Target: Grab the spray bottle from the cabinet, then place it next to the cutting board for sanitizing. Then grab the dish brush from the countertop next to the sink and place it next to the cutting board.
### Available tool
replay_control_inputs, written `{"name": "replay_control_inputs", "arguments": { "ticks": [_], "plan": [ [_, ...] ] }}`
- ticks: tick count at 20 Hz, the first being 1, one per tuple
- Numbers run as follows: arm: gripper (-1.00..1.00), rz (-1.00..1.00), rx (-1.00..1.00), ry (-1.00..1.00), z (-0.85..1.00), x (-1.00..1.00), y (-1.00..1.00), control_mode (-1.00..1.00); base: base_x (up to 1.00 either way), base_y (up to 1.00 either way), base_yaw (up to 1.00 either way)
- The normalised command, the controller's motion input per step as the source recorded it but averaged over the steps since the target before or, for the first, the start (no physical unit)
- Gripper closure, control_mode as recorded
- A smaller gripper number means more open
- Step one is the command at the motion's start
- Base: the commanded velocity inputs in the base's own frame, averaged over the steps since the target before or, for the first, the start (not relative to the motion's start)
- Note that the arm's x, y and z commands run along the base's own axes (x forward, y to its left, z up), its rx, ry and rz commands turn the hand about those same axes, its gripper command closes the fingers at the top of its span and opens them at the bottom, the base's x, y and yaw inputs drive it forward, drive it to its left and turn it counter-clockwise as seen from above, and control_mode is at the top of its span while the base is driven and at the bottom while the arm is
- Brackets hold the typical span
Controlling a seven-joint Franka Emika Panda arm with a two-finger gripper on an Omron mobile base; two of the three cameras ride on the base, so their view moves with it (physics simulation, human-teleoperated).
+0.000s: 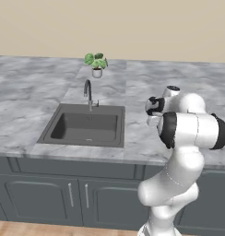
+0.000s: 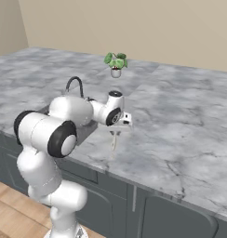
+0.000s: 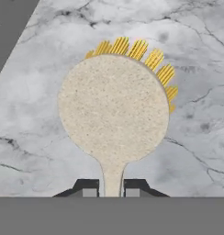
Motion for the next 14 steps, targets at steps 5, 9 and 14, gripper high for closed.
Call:
{"name": "replay_control_inputs", "arguments": {
  "ticks": [5, 9, 14],
  "plan": [
    [1.0, 0.14, 0.03, -0.43, 1.0, -0.54, 0.03, -1.0, 0.0, 0.0, 0.0],
    [1.0, 0.08, 0.0, -0.3, 0.96, -0.57, 0.03, -1.0, 0.0, 0.0, 0.0],
    [1.0, 0.0, 0.0, -0.29, 0.52, -0.84, 0.0, -1.0, 0.0, 0.0, 0.0]
  ]
}}
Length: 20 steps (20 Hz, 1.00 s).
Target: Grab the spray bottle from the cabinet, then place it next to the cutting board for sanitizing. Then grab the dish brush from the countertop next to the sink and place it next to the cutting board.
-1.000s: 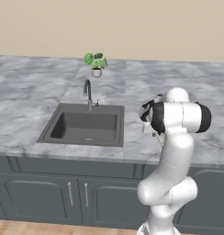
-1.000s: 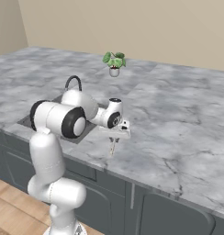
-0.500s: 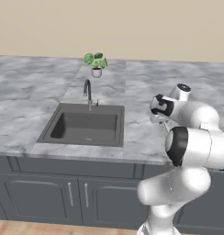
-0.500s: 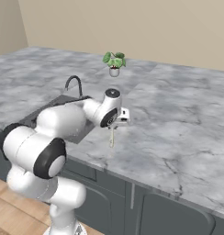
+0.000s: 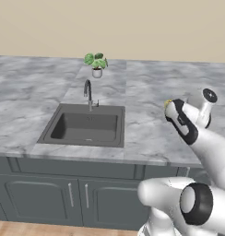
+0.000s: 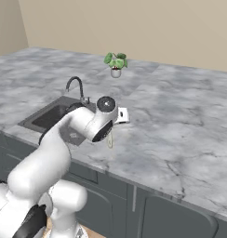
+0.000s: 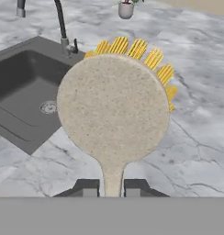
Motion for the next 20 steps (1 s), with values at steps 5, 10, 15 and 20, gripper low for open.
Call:
{"name": "replay_control_inputs", "arguments": {
  "ticks": [5, 10, 15, 20],
  "plan": [
    [1.0, 0.0, 0.0, -0.35, 0.45, -0.94, 0.0, -1.0, 0.0, 0.0, 0.0],
    [1.0, 0.0, 0.0, -0.32, 0.52, -0.82, 0.0, -1.0, 0.0, 0.0, 0.0],
    [1.0, 0.0, 0.0, -0.21, 0.63, -0.67, 0.0, -1.0, 0.0, 0.0, 0.0],
    [1.0, 0.0, 0.0, -0.15, 0.65, -0.57, 0.0, -1.0, 0.0, 0.0, 0.0]
  ]
}}
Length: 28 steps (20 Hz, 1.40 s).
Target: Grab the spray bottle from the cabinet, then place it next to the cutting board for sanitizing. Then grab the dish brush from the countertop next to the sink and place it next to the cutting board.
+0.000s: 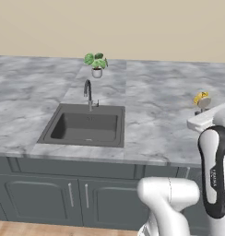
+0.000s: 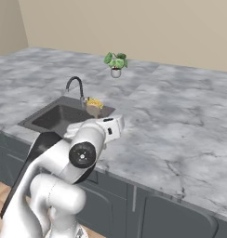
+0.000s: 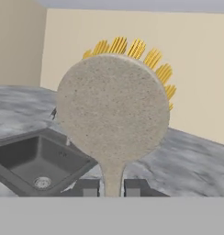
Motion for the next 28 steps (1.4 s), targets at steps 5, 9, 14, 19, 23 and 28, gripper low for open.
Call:
{"name": "replay_control_inputs", "arguments": {
  "ticks": [5, 9, 14, 19, 23, 28],
  "plan": [
    [1.0, 0.0, 0.0, -0.04, 0.33, -0.56, 0.0, 1.0, -0.2, 0.0, 0.0],
    [1.0, 0.0, 0.0, 0.0, 0.0, 0.0, 0.0, 1.0, -0.36, -0.01, -0.12],
    [1.0, 0.0, 0.0, 0.0, 0.0, 0.0, 0.0, 1.0, 0.04, -0.14, -0.71],
    [1.0, 0.0, 0.0, 0.0, 0.0, 0.0, 0.0, 1.0, 0.02, -0.2, -0.93],
    [1.0, 0.0, 0.0, 0.0, 0.0, 0.0, 0.0, 1.0, 0.0, -0.16, -0.97],
    [1.0, 0.0, 0.0, 0.0, 0.0, 0.0, 0.0, 1.0, 0.0, -0.28, -0.94]
  ]
}}
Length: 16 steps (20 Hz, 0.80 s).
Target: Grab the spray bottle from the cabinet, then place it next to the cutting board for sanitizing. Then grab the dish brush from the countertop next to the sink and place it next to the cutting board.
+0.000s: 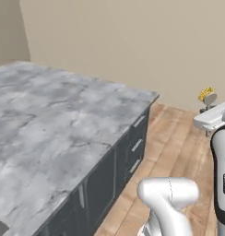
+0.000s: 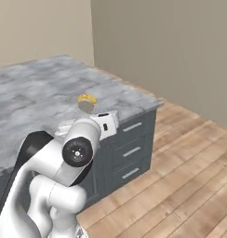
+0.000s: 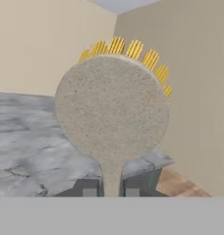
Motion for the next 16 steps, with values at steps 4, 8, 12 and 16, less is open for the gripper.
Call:
{"name": "replay_control_inputs", "arguments": {
  "ticks": [4, 8, 12, 16],
  "plan": [
    [1.0, 0.0, 0.0, 0.0, 0.0, 0.0, 0.0, 1.0, 0.0, -0.23, -0.95],
    [1.0, 0.0, 0.0, 0.0, 0.0, 0.0, 0.0, 1.0, 0.0, -0.14, -0.97],
    [1.0, 0.0, 0.0, 0.0, 0.0, 0.0, 0.0, 1.0, 0.0, -0.01, -1.0],
    [1.0, 0.0, 0.0, 0.0, 0.0, 0.0, 0.0, 1.0, 0.0, 0.0, -1.0]
  ]
}}
